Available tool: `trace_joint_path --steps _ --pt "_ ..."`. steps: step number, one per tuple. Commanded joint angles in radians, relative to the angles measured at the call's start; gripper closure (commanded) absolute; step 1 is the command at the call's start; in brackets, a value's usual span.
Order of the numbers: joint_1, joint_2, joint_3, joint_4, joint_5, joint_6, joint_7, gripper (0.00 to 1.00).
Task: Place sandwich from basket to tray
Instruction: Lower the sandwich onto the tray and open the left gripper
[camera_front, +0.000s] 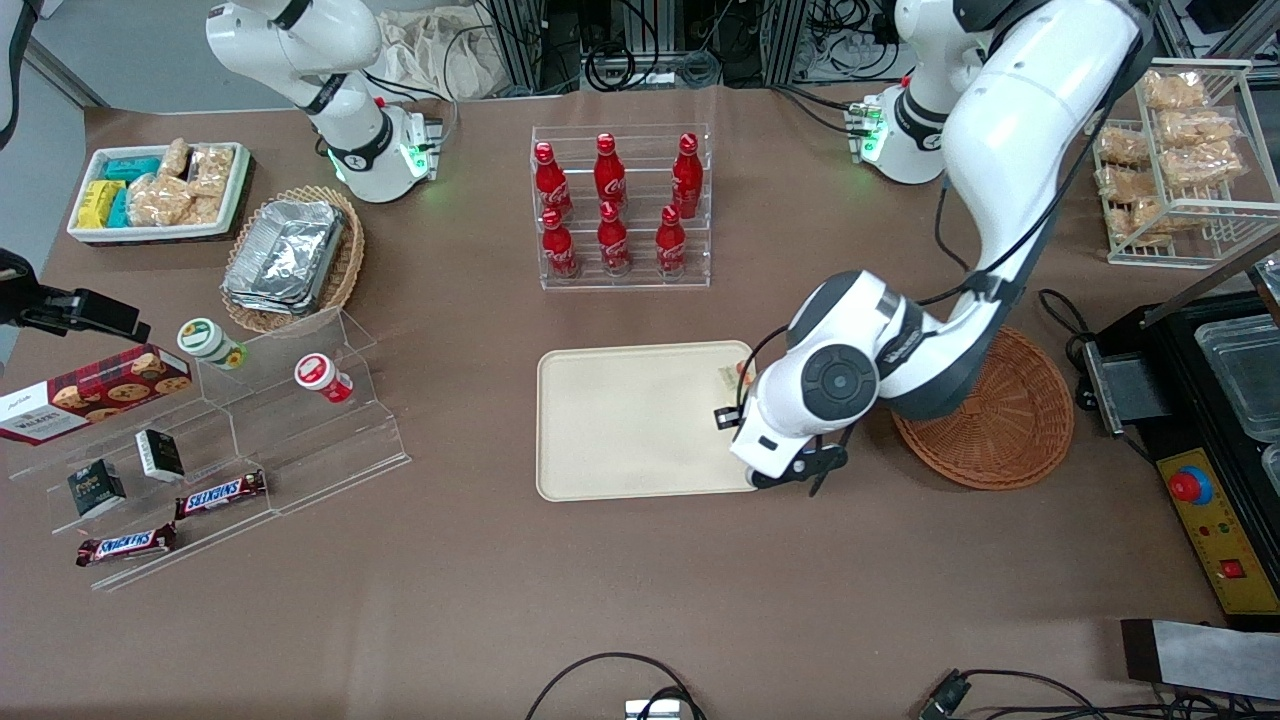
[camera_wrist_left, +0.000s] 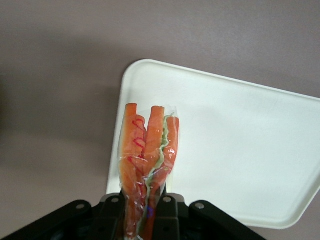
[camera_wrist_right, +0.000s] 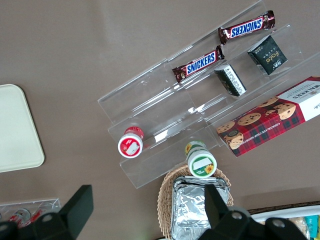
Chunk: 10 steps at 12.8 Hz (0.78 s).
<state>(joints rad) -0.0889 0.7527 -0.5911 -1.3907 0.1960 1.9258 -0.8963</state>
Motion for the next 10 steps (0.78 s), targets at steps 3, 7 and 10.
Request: trace_joint_path --steps 3,7,10 --pt "-0.043 0.128 0.004 0.003 0.097 0.032 -0.033 1.00" --pt "-0.083 0.145 0.017 0.001 0.100 -0.011 -0.046 0.00" --pt "-0.065 0.067 0.019 0.010 0.083 -0.044 -0.050 0.00"
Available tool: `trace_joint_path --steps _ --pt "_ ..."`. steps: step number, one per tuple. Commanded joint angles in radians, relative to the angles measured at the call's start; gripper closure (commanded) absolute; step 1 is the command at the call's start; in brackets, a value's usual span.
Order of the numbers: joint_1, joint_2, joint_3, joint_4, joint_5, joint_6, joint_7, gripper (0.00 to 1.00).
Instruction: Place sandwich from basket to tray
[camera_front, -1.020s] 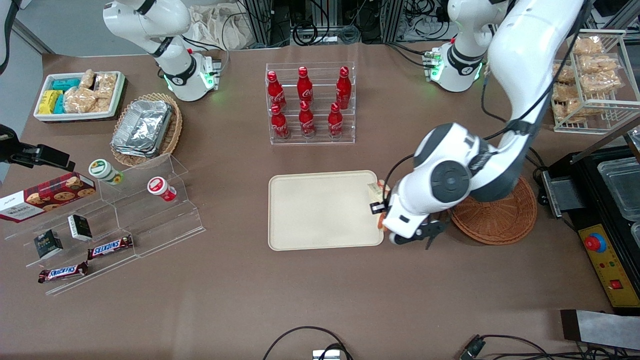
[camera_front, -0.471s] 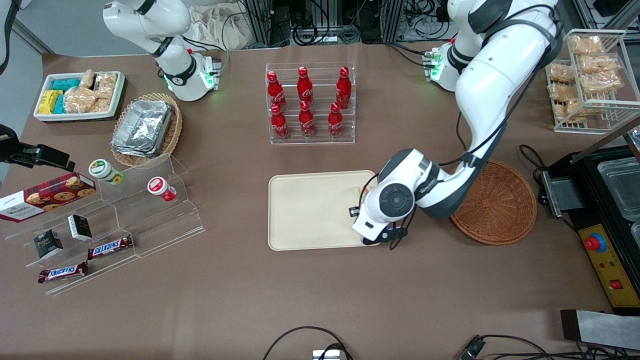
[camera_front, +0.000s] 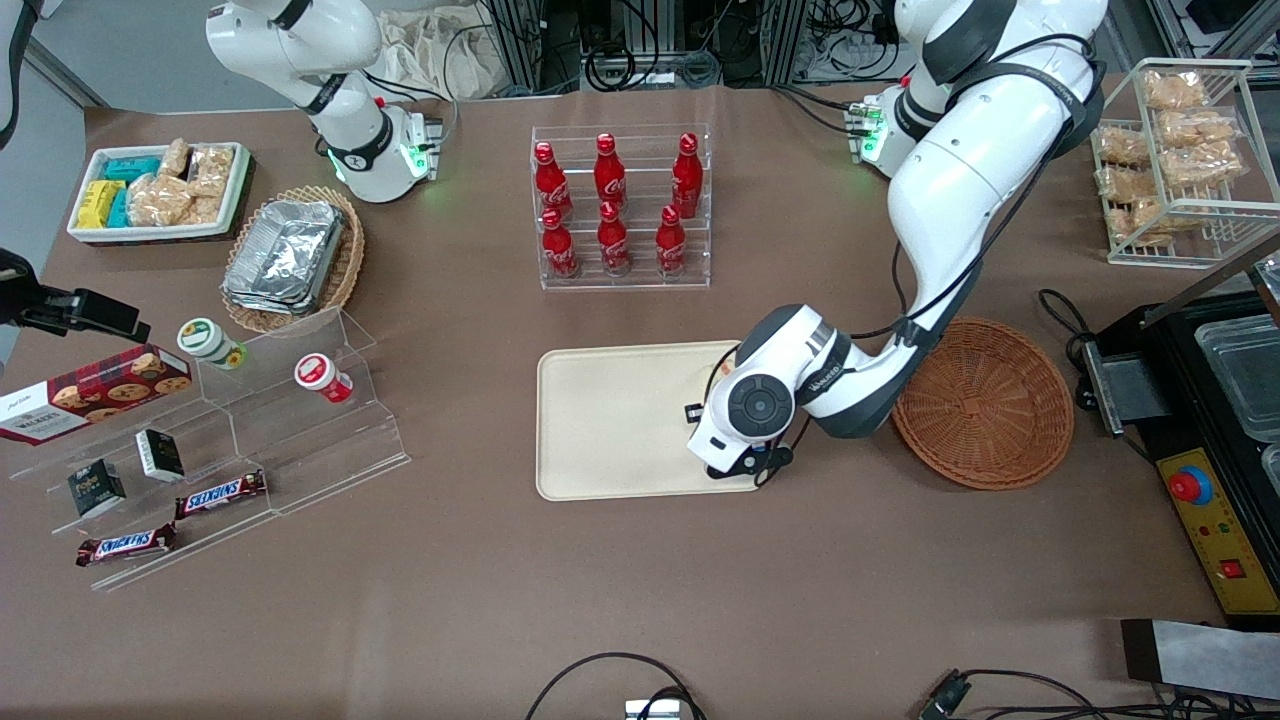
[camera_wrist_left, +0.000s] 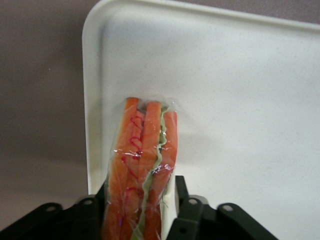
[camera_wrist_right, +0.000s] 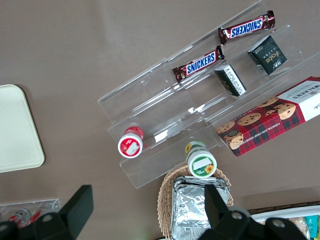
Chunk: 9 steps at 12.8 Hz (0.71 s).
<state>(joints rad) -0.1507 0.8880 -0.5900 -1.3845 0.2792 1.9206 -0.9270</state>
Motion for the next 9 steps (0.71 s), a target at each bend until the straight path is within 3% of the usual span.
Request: trace_joint_path --steps 1,6,9 --pt "0.026 -0.093 0.015 0.005 -0.008 -0.038 -0.019 0.00" --pt "0.118 -0.288 0.010 -0.001 -0.011 -0.167 -0.013 0.00" --pt "0.218 -0.449 0.001 -0.126 -0.074 -0.164 0.045 0.00"
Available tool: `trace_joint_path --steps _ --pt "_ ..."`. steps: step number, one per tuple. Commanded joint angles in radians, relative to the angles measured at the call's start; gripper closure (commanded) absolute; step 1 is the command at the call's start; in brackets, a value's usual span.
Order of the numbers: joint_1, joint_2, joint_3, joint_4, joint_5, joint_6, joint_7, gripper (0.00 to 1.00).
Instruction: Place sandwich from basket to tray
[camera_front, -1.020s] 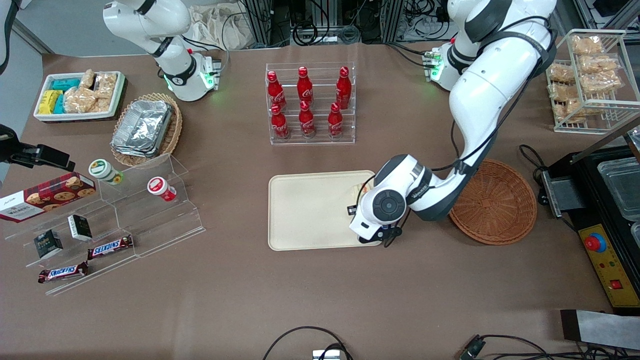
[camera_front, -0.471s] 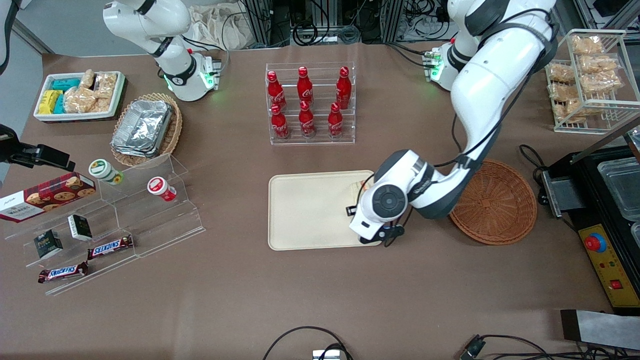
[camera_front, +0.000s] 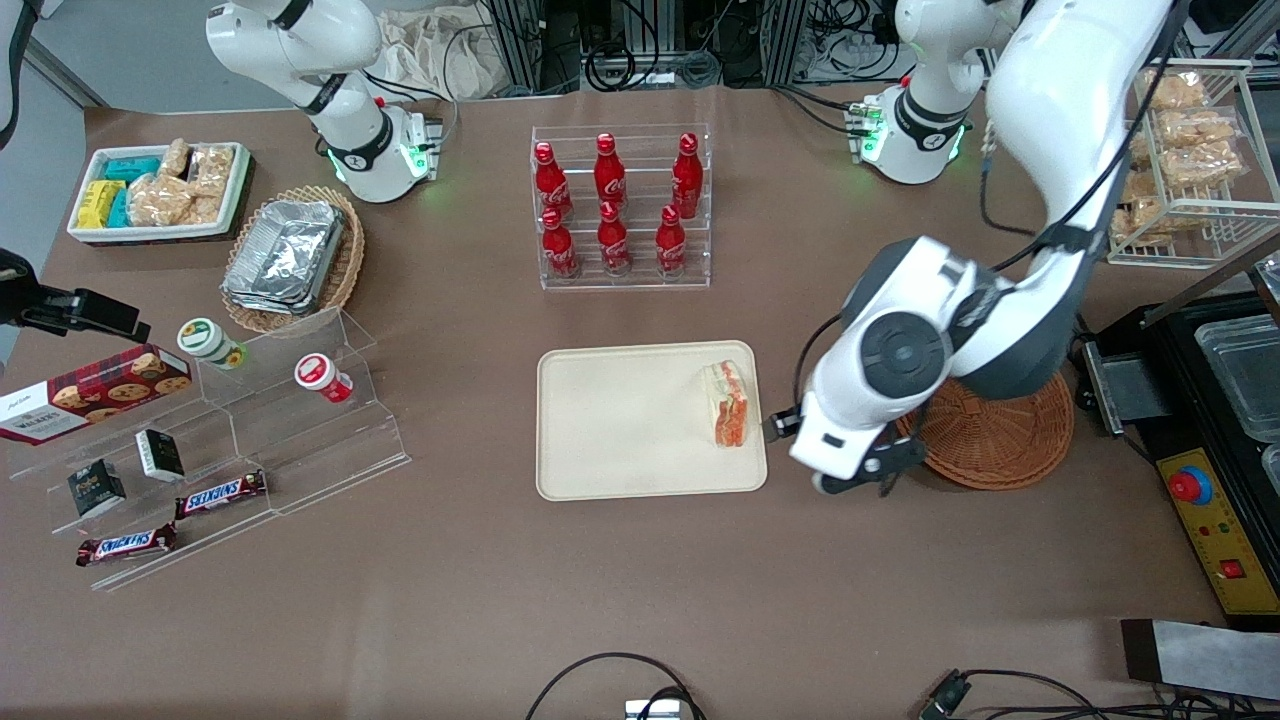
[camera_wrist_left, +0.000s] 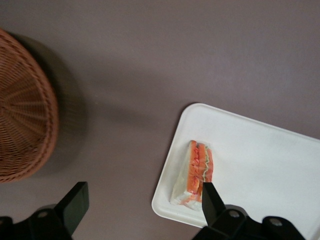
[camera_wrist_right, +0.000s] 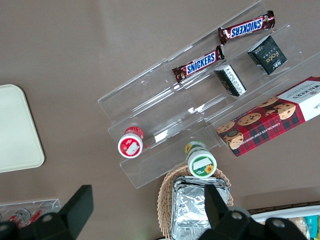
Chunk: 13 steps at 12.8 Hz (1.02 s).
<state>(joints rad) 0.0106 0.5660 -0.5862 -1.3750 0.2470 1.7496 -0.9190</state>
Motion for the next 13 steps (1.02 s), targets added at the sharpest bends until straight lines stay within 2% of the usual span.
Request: trace_joint_path --steps 1,3,5,8,10,13 --pt "0.066 -0.191 -0.003 -0.212 -0.043 0.016 0.052 0.00" --pt "0.123 -0.306 -0.004 -0.361 -0.058 0.101 0.068 0.00" --pt "0.132 -0.375 0.000 -0.424 -0.109 0.117 0.153 0.00" --pt "0.187 -0.411 0.002 -0.440 -0.135 0.100 0.227 0.00" --pt "0.274 -0.464 0.003 -0.440 -0.211 0.052 0.368 0.00" --pt "0.370 -0.508 0.003 -0.440 -0.239 -0.014 0.514 0.00"
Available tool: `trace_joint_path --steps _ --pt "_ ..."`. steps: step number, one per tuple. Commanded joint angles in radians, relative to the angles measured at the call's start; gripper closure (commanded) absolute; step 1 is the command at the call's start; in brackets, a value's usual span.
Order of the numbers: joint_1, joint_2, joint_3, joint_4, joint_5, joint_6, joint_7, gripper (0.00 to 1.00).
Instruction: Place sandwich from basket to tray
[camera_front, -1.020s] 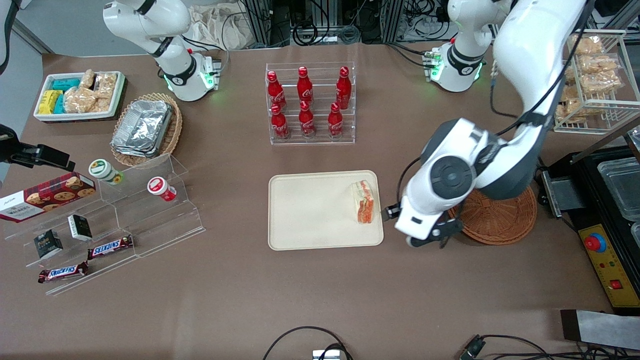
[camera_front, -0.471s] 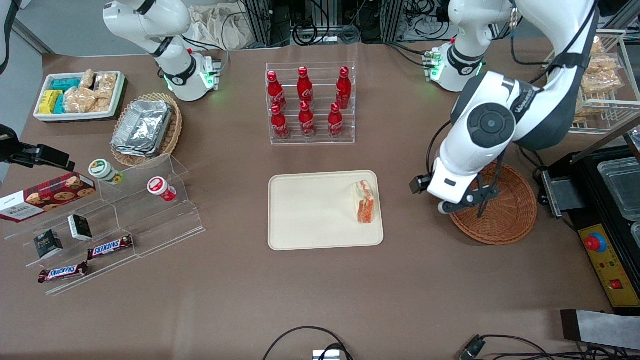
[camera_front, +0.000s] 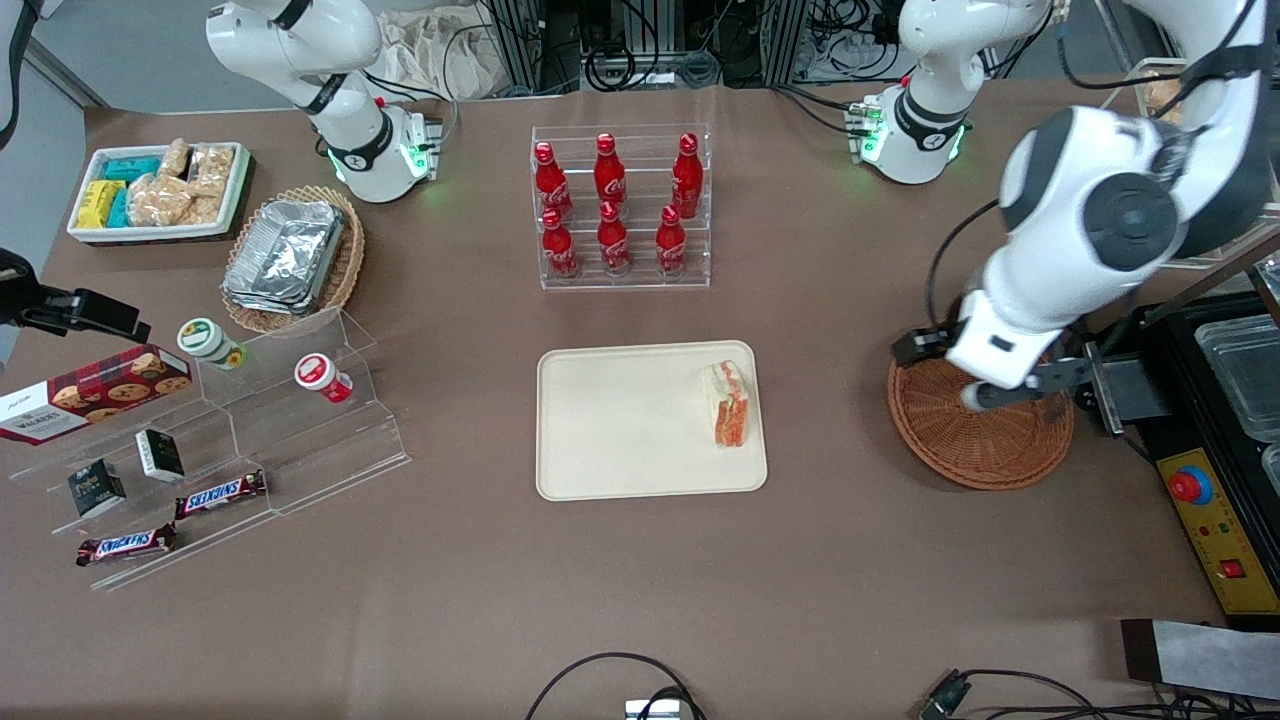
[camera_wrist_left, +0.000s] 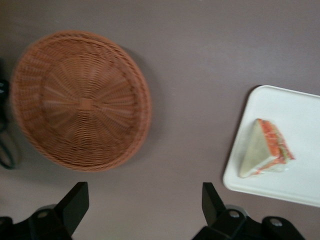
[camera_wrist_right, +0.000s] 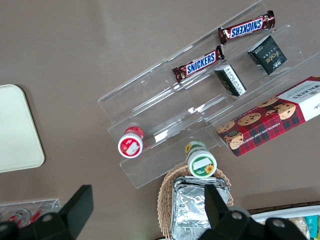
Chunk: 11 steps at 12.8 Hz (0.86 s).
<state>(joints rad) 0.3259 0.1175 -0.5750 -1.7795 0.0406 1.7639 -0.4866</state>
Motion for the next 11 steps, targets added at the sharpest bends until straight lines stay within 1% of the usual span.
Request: trace_joint_path --steps 1,2,5,7,8,9,10,11 --pt "0.068 -0.065 -0.006 -0.034 -0.034 -0.035 0.100 0.00" --pt "0.093 -0.062 -0.008 -0.029 -0.034 -0.034 0.109 0.00" --pt "0.114 -0.061 -0.006 0.001 -0.031 -0.034 0.112 0.00" --pt "0.131 -0.103 0.012 -0.014 -0.025 -0.047 0.137 0.00" --pt "0.119 -0.119 0.061 -0.029 -0.028 -0.063 0.202 0.00" --pt "0.063 -0.139 0.157 -0.035 -0.031 -0.082 0.300 0.00" --pt "-0.032 -0.154 0.307 -0.035 -0.033 -0.115 0.378 0.00" --pt "-0.103 -0.159 0.392 -0.035 -0.034 -0.125 0.419 0.00"
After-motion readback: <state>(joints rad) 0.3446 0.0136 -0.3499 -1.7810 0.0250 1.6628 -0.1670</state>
